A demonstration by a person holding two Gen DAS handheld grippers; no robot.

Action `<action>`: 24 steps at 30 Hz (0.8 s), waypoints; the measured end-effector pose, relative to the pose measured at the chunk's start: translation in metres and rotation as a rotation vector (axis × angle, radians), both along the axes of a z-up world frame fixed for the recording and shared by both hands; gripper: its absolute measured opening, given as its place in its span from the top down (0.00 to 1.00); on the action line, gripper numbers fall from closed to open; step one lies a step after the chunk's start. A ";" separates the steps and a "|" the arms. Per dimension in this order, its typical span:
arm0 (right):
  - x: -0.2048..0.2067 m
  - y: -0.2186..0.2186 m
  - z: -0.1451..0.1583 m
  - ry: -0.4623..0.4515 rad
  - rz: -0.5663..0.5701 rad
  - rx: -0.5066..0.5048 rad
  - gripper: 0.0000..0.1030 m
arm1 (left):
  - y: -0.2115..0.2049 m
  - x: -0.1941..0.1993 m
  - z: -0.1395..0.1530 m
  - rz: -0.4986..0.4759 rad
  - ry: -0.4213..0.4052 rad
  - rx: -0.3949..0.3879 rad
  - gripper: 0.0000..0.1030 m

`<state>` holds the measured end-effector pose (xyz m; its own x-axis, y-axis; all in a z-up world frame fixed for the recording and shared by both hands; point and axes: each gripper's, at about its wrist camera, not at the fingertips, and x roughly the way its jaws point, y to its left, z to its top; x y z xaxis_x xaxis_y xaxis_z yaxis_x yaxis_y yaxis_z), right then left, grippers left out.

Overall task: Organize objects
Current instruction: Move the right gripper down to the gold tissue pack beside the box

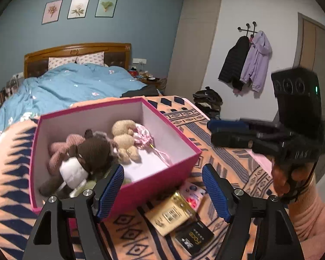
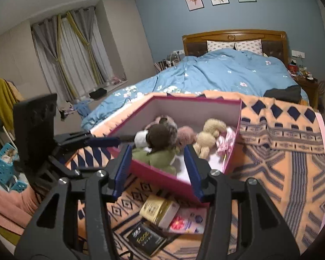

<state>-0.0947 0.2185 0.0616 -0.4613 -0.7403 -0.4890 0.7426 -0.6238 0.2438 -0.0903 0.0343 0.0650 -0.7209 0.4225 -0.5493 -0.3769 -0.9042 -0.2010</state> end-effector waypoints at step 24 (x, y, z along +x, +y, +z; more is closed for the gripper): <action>0.012 0.008 -0.098 -0.202 -0.081 0.033 0.49 | 0.009 -0.004 -0.102 0.031 -0.287 0.040 0.27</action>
<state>-0.0826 0.2263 -0.0360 -0.4086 -0.6871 -0.6008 0.6279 -0.6893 0.3613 -0.0946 0.0437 -0.0371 -0.5515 0.4283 -0.7158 -0.2721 -0.9036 -0.3309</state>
